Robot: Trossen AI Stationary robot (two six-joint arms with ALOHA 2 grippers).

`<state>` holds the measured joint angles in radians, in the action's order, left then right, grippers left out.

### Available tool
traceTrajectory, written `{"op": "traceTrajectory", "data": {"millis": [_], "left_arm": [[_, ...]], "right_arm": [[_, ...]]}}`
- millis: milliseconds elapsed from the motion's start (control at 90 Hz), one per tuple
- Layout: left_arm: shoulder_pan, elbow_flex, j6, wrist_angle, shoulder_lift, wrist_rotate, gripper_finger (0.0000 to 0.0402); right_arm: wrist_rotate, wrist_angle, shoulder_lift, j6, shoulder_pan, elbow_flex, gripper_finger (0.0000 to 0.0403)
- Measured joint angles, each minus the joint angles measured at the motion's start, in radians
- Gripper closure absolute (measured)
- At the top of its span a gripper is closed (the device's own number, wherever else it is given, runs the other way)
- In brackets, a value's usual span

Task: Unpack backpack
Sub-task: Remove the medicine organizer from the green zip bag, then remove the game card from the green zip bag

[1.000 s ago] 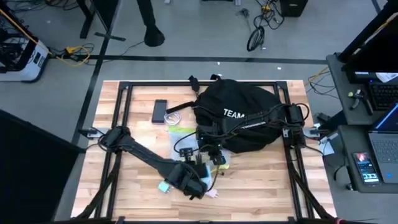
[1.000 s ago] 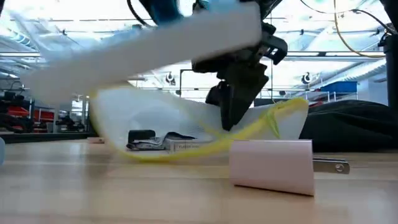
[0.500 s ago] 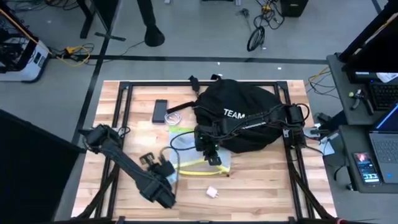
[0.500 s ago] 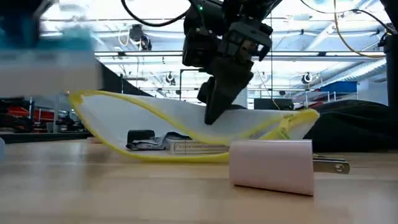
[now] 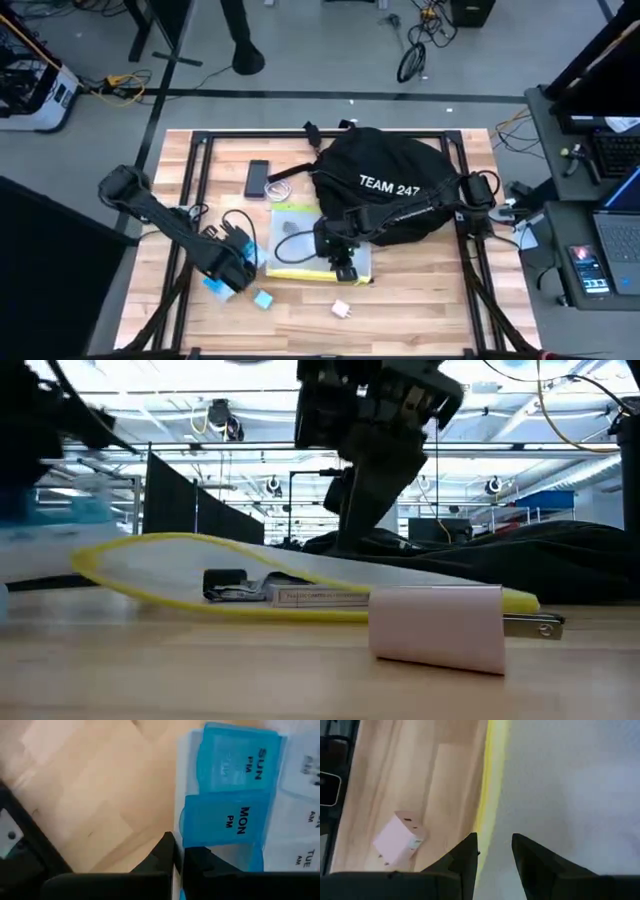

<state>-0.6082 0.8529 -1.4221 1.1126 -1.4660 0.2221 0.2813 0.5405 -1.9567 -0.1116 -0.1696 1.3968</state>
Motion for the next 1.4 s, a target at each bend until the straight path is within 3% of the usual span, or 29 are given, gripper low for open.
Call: {"op": "traceTrajectory", "data": {"millis": [256,544,722,922,1000,1067,1133,1189,1289,1400], "left_arm": [[0.037,-0.062,0.240,-0.080,0.041,-0.009,0.0317],[0.072,0.058,0.491,-0.054,0.054,-0.040,0.0220],[0.090,0.135,0.706,-0.053,0.057,0.034,0.0205],[0.115,0.163,1.020,0.020,0.060,0.175,0.0206],[0.134,0.161,1.064,0.081,0.061,0.270,0.0206],[0.165,0.161,1.063,0.134,0.060,0.289,0.0206],[0.193,0.176,1.042,0.154,0.060,0.271,0.0206],[0.200,0.192,1.041,0.097,0.061,0.198,0.0206],[0.189,0.204,1.113,-0.145,0.060,0.026,0.0206],[0.151,0.206,1.169,-0.393,0.041,-0.029,0.0206]], "right_arm": [[-0.192,-0.030,0.012,-0.089,-0.088,0.000,0.0294],[-0.472,-0.029,0.015,-0.330,-0.179,0.000,0.0294],[-0.606,-0.014,0.015,-0.482,-0.223,0.000,0.0294],[-0.624,0.009,0.015,-0.577,-0.252,0.000,0.0294],[-0.625,0.021,0.015,-0.598,-0.257,0.000,0.0294],[-0.627,0.021,0.015,-0.622,-0.262,0.000,0.0294],[-0.628,0.022,0.015,-0.637,-0.266,0.000,0.0294],[-0.628,0.023,0.015,-0.647,-0.274,0.000,0.0294],[-0.628,0.031,0.013,-0.651,-0.278,0.000,0.0294],[-0.629,0.030,0.010,-0.642,-0.277,0.000,0.0294]]}}
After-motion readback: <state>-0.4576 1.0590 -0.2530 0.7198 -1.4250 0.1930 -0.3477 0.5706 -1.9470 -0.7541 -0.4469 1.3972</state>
